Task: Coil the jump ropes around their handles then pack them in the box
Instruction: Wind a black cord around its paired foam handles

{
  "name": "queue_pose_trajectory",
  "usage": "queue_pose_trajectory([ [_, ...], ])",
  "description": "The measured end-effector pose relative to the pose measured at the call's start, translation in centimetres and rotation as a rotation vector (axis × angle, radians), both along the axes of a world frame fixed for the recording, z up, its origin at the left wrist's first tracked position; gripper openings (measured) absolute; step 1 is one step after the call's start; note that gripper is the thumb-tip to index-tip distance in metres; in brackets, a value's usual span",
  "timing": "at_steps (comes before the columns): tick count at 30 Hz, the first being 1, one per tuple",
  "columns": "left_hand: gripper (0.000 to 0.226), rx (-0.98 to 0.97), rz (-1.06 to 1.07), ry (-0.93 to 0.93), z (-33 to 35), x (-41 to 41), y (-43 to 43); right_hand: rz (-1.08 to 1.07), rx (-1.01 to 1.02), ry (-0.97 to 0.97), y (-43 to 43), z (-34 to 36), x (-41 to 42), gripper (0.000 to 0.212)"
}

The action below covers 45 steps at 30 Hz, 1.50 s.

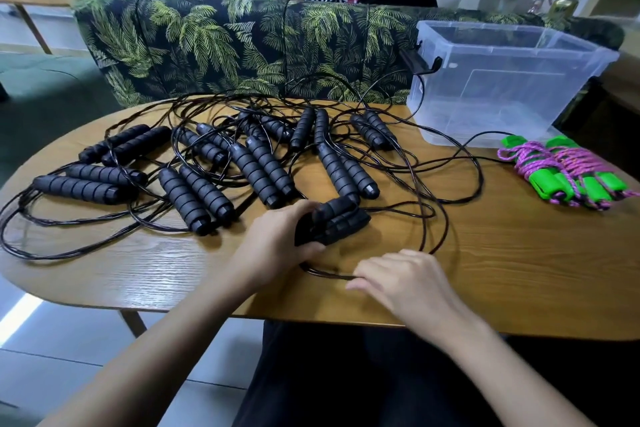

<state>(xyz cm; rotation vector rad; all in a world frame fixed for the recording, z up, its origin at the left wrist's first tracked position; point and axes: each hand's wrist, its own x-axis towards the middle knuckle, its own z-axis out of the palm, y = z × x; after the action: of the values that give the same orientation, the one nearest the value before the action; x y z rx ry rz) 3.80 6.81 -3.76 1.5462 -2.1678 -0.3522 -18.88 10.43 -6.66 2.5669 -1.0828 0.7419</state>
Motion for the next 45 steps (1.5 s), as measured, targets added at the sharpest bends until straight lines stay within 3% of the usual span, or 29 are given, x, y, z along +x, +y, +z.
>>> queue_pose_trajectory([
  [4, 0.075, 0.025, 0.063, -0.054, -0.5, -0.1, -0.1, -0.083, 0.259, -0.072, -2.4, 1.1, -5.1, 0.052],
  [9, 0.07, -0.002, 0.017, 0.007, -1.5, -0.1, -0.2, -0.184, 0.517, -0.168, -4.2, 1.6, -8.1, 0.023],
  [14, 0.069, -0.062, -0.033, 0.139, -1.4, 0.9, -0.4, -0.246, 0.688, -0.241, -5.4, 1.4, -8.3, 0.033],
  [16, 0.068, -0.161, -0.172, 0.17, -0.1, 1.0, 0.2, -0.234, 0.713, -0.308, -6.1, 2.2, -8.1, 0.031],
  [18, 0.068, -0.226, -0.374, 0.083, 1.5, 0.5, 1.3, -0.212, 0.722, -0.36, -7.2, 3.5, -7.5, 0.031],
  [20, 0.075, -0.334, -0.488, -0.147, 2.8, -1.0, 2.6, -0.233, 0.697, -0.342, -8.4, 5.3, -6.0, 0.04],
  [22, 0.095, -0.448, -0.421, -0.372, 3.3, -2.9, 3.4, -0.259, 0.633, -0.345, -9.2, 7.4, -4.0, 0.046],
  [24, 0.117, -0.468, -0.254, -0.427, 3.0, -3.8, 3.6, -0.258, 0.534, -0.401, -8.9, 10.0, -2.2, 0.047],
  [27, 0.12, -0.461, -0.083, -0.367, 3.0, -3.3, 2.5, -0.162, 0.463, -0.481, -5.9, 12.5, -0.2, 0.045],
  [32, 0.103, -0.408, 0.068, -0.302, 3.6, -2.1, 1.1, -0.109, 0.419, -0.386, 0.8, 10.9, 1.7, 0.042],
  [38, 0.089, -0.339, 0.09, -0.008, 4.8, -2.2, 1.0, 0.009, 0.737, -0.737, 2.0, 7.9, 1.5, 0.023],
  [41, 0.079, -0.267, 0.106, 0.26, 5.8, -2.9, 1.6, 0.03, 0.915, -0.927, 1.4, 7.7, 1.8, 0.031],
  [45, 0.077, -0.164, 0.026, 0.429, 6.7, -2.7, 2.0, -0.008, 0.95, -1.079, 0.1, 8.1, 1.8, 0.016],
])
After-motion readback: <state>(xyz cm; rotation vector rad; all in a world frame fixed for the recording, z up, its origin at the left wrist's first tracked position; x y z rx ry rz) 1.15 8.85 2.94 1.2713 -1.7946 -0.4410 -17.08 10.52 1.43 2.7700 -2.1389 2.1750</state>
